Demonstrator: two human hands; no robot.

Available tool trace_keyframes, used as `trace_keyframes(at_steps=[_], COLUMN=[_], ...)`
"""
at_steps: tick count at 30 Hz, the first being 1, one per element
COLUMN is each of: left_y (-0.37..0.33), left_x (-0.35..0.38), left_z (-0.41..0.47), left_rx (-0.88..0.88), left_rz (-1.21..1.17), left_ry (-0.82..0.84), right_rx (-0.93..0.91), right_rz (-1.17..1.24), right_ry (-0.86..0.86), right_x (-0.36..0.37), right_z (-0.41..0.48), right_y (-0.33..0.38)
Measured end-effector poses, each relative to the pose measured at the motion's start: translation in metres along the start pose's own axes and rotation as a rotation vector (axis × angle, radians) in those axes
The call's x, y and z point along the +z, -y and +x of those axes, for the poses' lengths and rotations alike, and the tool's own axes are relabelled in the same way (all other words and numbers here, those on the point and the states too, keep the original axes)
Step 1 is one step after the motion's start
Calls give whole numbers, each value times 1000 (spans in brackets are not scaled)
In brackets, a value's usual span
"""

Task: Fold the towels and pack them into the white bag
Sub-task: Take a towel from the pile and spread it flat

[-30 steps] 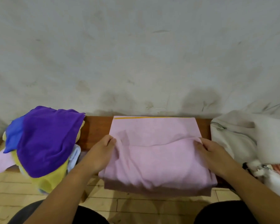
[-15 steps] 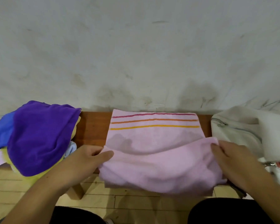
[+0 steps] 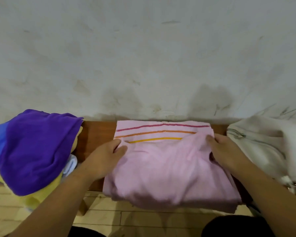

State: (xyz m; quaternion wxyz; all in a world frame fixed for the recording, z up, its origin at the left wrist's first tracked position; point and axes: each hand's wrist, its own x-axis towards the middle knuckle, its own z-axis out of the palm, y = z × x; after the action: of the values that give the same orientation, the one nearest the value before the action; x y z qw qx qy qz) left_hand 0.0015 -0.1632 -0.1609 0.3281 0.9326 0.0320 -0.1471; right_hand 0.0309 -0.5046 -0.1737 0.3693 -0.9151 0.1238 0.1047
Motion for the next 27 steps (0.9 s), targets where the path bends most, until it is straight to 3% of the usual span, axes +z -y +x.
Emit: trace_keyframes(at_steps=[4,10,12,18,23,27], left_y=[8,14,13,4,21,29], left_x=[-6,-22,-22,-19,-4,-1], left_z=[-17,-32,-30,-10,16,31], left_rx=[-3,-55,-61,-59,-190,-182], left_rz=[129,103,76,-103,-96,-10], left_ry=[105,200,136,-282,-406,-453], right_rx=[6,28,-4,-121,-112,-83], right_rz=[-117,-189,-157,182,198,107], right_ry=[65,163,106,-165,-231,-284], right_x=[0,-9,-13,-8,15,22], right_z=[-10,-32,-33,-18,11,25], right_y=[-1,-2,-1,5,1,-2])
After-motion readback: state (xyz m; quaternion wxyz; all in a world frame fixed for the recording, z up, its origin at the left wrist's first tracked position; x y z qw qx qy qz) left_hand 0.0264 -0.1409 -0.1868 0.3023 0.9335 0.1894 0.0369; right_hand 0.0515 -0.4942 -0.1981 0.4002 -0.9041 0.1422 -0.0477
